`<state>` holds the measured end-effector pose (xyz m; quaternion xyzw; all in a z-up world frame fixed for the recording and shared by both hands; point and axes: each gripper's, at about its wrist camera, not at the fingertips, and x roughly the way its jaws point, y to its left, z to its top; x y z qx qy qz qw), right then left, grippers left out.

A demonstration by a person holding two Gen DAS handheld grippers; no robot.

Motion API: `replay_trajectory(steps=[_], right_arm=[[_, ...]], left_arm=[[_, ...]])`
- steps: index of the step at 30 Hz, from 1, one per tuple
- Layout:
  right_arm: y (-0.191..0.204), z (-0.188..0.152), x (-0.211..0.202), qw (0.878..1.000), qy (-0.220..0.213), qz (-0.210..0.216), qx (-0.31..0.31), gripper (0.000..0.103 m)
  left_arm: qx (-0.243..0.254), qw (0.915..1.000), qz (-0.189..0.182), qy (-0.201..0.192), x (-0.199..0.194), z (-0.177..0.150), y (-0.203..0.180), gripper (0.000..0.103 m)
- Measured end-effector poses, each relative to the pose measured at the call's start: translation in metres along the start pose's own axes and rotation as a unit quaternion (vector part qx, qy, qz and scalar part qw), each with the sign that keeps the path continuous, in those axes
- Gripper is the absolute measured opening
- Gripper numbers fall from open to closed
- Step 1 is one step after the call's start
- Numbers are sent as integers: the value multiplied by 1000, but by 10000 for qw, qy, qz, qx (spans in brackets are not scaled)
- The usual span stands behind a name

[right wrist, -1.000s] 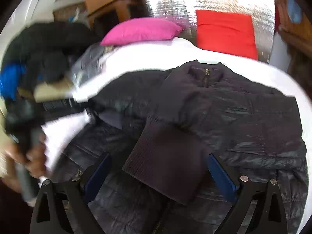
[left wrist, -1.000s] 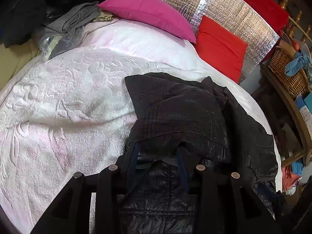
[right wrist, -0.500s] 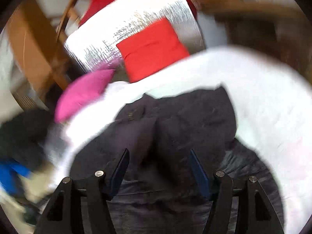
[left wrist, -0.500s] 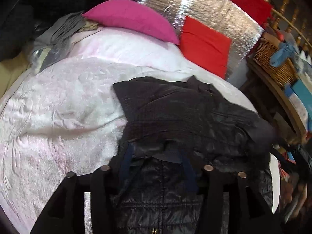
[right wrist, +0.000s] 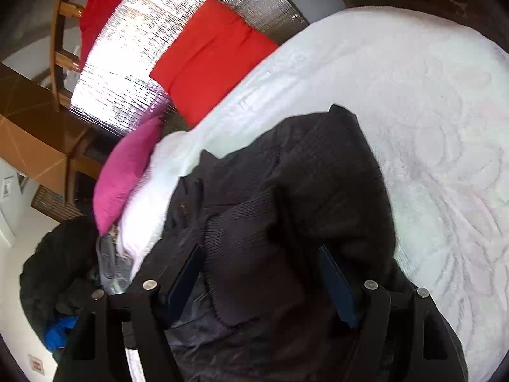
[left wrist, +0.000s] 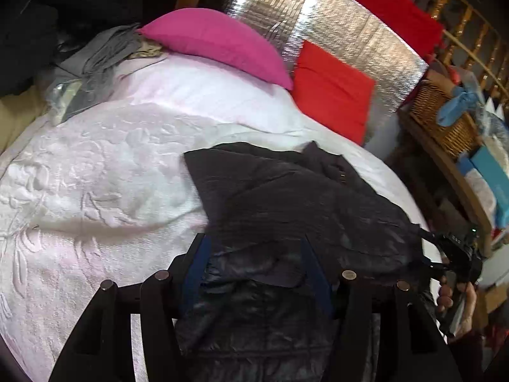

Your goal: Fold large clothes

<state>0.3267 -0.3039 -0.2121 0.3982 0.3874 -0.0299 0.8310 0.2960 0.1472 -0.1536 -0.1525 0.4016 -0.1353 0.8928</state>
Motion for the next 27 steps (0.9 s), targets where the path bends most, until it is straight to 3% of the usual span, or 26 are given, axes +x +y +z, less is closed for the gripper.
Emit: replay_trajectory(steps=[2,4,5,6,9,12,14,17,20,24,26,27], right_arm=[[11,-2,10,9996,121,-83,-231,70],[26,-3,15,9979,202,-144,-590,44],[33,-4,17,9962,225,-228,-808,18],[43,-8,19,9939,248,-298,-1032,15],[61,-14,11,9888,-15,-418,-1430,11],[76,-16,-31,9842,-701,-313,-1595,9],[77,-14,-58,9805,-1150,-319,-1561,3],[56,-4,-87,9777,-1564,-575,-1275,3],[15,8,-74,9892,-1132,-643,-678,3],[-14,14,-58,9988,-458,156,-51,7],[-8,14,-53,9988,-337,289,-221,8],[-3,14,-49,9986,-281,288,-337,10]], left_arm=[[-69,9999,87,-19,3,1,3,61],[-112,9998,152,-63,3,3,5,61],[-139,9997,177,-88,3,3,7,61],[-172,9996,203,-110,2,3,8,61],[-329,9987,336,-210,0,5,14,61],[-431,9974,475,-339,-3,7,17,61],[-387,9973,527,-336,-1,6,15,61],[-218,9979,549,-255,7,4,5,61],[35,9977,659,-158,17,2,-6,61],[305,9973,669,-34,33,0,-19,61],[703,9949,549,461,56,-7,-29,68],[1005,9896,682,771,71,-14,-35,68]])
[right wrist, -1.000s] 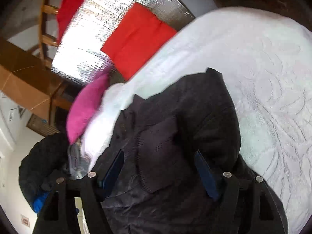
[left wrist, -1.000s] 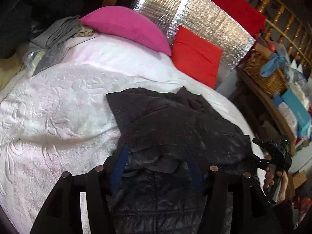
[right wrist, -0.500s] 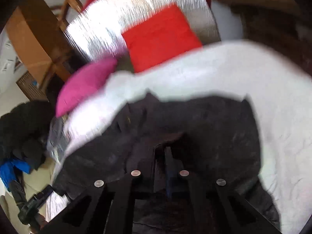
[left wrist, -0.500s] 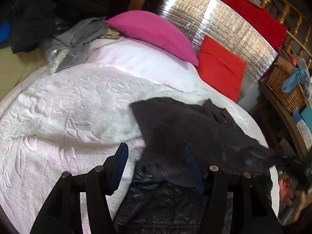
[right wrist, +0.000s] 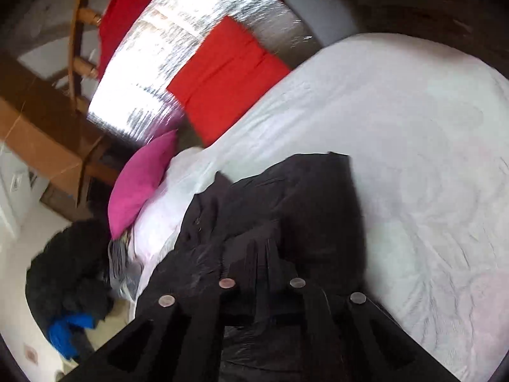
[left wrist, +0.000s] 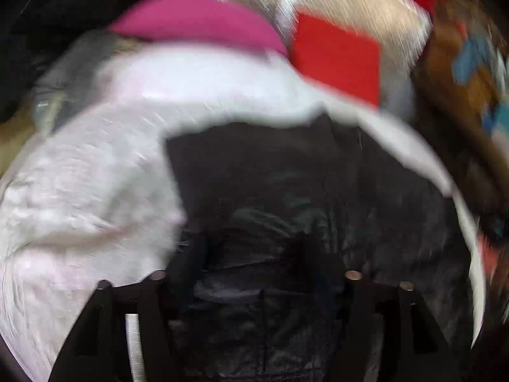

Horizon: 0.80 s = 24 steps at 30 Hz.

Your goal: Fold large clothes

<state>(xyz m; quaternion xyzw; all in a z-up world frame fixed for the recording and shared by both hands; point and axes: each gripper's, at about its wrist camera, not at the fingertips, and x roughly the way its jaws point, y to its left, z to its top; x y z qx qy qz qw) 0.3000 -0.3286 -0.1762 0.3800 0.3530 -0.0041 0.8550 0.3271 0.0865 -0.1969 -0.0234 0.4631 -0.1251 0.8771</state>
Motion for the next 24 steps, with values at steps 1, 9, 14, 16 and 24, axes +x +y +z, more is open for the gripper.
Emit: replay_trajectory(steps=[1,9,14,16,24], right_arm=[[2,0,6,10000,85,-20,-45,17],[7,-1,67,9973,462,-482,-291,77],[20,-12,80,9920,584,-753,-825,47],[37,-17,83,9850,724,-959,-1239,16],[75,-13,-9,9814,-700,-897,-1548,15]], left_arm=[[301,9993,215,90,8,-3,-8,68],[276,9991,-216,-217,-19,1,5,69],[56,9989,-206,-427,-30,3,21,69],[-67,9986,-226,-477,-31,3,25,69],[-397,9948,137,-933,-46,8,33,69]])
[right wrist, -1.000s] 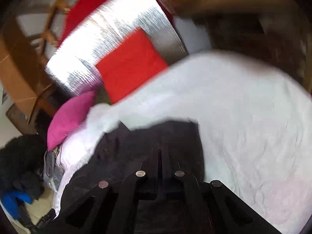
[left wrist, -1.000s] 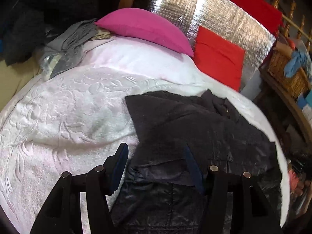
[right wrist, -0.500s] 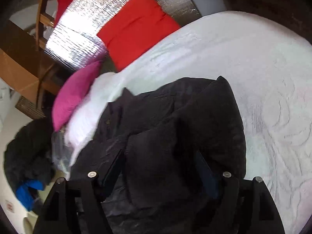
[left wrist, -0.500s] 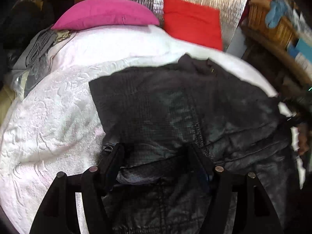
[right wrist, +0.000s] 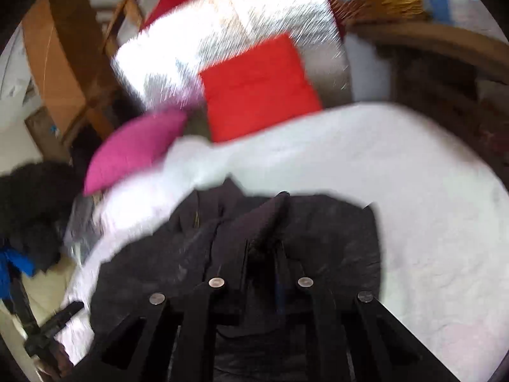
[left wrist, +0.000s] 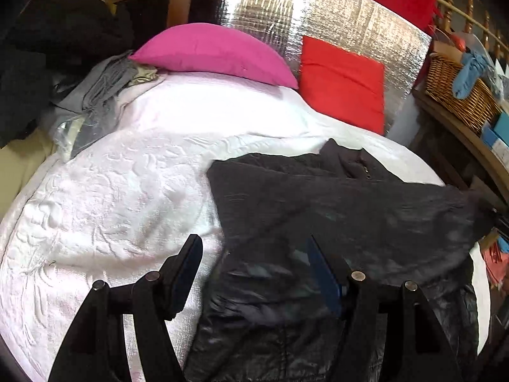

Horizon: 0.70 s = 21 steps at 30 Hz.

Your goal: Fold large clothes

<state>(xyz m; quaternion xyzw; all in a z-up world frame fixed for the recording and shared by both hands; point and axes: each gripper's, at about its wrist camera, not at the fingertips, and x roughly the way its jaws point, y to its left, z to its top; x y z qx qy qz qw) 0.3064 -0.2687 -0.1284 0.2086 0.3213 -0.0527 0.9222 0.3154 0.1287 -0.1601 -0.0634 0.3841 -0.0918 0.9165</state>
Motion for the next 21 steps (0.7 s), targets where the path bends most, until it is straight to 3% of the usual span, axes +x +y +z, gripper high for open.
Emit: replay_trajectory(steps=[3,6,8,12,14,15,16,18,20,21], right_arm=[[-31,-1,0,9988,165,-243,379,15],[-66,-16,42,9898,1011,-534,847,15],[-77,-25,58,9834,1351,-459,1120,19],[-75,-11,44,9847,1195,-223,1246,23],[-74,-3,28,9882,847,-157,1263,53],[-72,1,18,9902,572,-70,1268,87],[-68,3,8,9917,294,17,1255,93],[-51,6,-4,9953,-123,203,942,93],[-33,7,-3,9985,-96,102,530,89],[-21,3,4,9995,-22,109,311,74]], left_arm=[[-126,9997,54,195,12,-3,-2,69],[141,9968,391,686,35,-12,-12,70],[387,9930,554,972,49,-19,-18,70],[339,9943,494,878,42,-17,-19,70],[200,9967,386,687,31,-13,-16,70],[187,9973,360,615,28,-12,-16,70],[200,9979,332,526,24,-11,-17,70],[297,9986,311,313,18,-10,-23,70],[447,9985,281,132,13,-11,-32,70],[520,9982,256,134,16,-10,-38,72]])
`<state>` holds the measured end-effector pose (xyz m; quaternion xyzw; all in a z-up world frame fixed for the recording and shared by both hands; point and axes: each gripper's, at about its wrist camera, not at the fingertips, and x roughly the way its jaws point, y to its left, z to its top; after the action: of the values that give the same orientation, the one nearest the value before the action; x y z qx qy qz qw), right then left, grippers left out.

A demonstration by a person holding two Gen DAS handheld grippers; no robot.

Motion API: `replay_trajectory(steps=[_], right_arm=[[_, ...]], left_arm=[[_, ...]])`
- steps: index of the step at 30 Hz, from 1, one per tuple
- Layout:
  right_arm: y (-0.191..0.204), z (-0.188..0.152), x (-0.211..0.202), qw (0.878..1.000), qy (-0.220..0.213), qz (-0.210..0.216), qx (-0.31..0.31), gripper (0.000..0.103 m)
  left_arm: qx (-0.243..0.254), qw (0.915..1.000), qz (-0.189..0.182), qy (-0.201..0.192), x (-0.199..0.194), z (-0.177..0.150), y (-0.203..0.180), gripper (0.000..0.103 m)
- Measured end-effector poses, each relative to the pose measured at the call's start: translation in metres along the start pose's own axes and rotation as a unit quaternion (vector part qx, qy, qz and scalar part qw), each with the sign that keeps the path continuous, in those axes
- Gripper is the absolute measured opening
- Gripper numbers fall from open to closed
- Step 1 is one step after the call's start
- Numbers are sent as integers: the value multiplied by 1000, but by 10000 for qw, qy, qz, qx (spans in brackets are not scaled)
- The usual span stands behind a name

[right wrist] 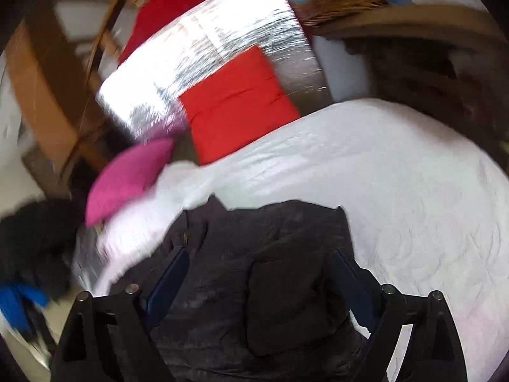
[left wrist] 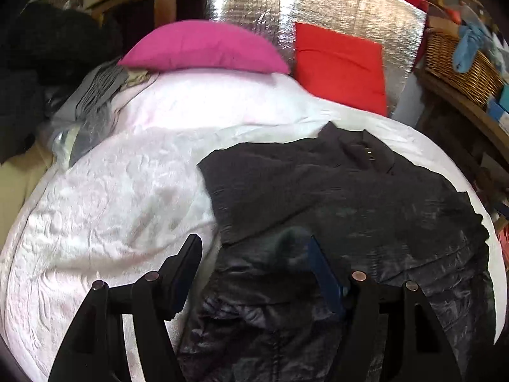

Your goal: Fold large clothes

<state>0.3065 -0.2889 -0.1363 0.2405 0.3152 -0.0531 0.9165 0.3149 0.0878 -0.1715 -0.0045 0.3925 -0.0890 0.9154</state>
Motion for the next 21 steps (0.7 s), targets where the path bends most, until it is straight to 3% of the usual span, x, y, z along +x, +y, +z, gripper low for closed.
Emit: replay_trajectory(steps=[1,3,5,6,7,11,13,14,16,18,19,21], right_arm=[[6,-5,7,9999,118,8,-122,57],[20,-18,35,9967,682,-90,-426,44],[20,-32,50,9917,1095,-283,-614,42],[18,-41,69,9848,1512,-512,-681,42],[13,-44,73,9825,1655,-540,-666,42],[12,-27,55,9904,1318,-157,-395,43],[17,-19,46,9949,953,109,-297,59],[21,-16,46,9959,830,220,-278,61],[27,-11,53,9971,668,239,-286,61],[28,-13,78,9957,885,99,-238,61],[24,-20,85,9948,995,46,-187,61],[13,-30,104,9933,1144,-130,-141,60]], left_arm=[[51,10000,-1,29,4,-1,-2,74],[221,9992,182,265,16,-5,-8,75],[308,9964,298,735,38,-10,-8,77],[280,9957,275,835,42,-12,-8,77],[225,9958,254,848,43,-12,-7,77],[-33,9981,-65,616,31,4,-1,77],[-164,9988,-217,409,26,16,0,77],[-190,9991,-270,283,26,24,0,77],[-141,9996,-31,256,35,33,-2,78],[-114,9982,261,522,55,36,-1,78],[-204,9950,295,933,75,33,1,78],[-420,9912,219,1239,91,29,4,78]])
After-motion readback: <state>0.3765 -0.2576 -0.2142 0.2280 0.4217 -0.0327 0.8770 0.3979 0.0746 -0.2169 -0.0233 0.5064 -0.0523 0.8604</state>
